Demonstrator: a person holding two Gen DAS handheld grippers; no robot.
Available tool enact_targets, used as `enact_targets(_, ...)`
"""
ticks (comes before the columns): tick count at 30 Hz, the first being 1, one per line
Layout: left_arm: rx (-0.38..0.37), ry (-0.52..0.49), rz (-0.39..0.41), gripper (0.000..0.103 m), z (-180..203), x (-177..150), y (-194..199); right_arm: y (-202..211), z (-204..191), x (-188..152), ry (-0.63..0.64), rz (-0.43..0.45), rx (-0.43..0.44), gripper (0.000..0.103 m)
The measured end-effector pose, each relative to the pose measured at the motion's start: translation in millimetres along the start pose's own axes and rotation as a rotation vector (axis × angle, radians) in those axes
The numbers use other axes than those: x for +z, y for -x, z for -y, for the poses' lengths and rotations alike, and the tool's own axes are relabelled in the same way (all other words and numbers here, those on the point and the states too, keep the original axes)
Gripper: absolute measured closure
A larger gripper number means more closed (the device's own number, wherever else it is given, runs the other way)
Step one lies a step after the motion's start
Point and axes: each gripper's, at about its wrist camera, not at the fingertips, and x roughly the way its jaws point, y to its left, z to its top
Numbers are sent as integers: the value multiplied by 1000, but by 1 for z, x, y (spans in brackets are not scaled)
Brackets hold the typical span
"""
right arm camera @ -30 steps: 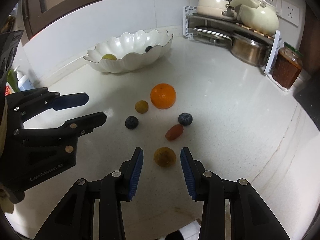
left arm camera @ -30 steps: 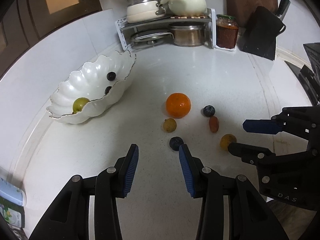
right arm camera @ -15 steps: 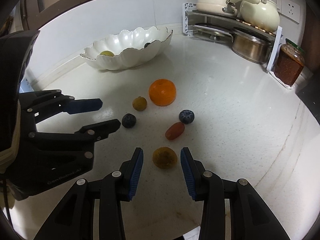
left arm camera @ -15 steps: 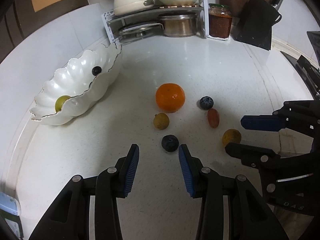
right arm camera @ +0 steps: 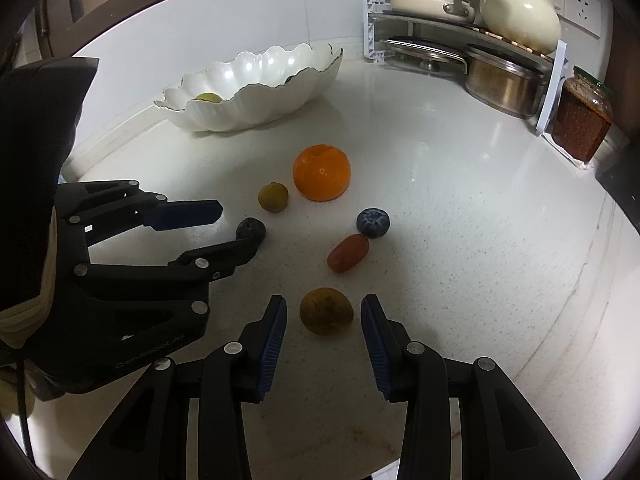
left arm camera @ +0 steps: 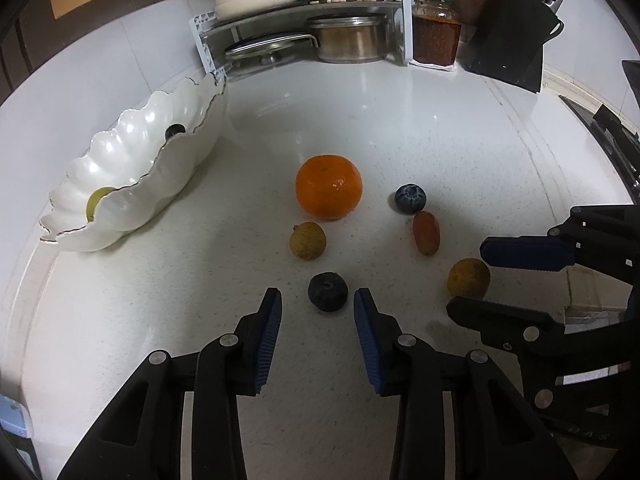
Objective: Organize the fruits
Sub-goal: 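Close the left tool on a blueberry while the right tool grasps a brown round fruit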
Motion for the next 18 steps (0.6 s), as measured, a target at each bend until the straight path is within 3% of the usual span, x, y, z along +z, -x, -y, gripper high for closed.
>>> enact_targets(8,-11,8,-7,72,2,2,-7,-4,2,-3,-14,-11,19,65)
enact_targets(10,-9,9,-5,75,2,3,-8,-6,2,-3,-13,-13,24,73)
enact_targets(13,-12,15,-7,80,2,5,-9,-6,3,-3,-19,-11,30,73)
enact_targets(18,-6,15,-1,81,3,4,-7,-5,4,-2,-20,-3,34,73)
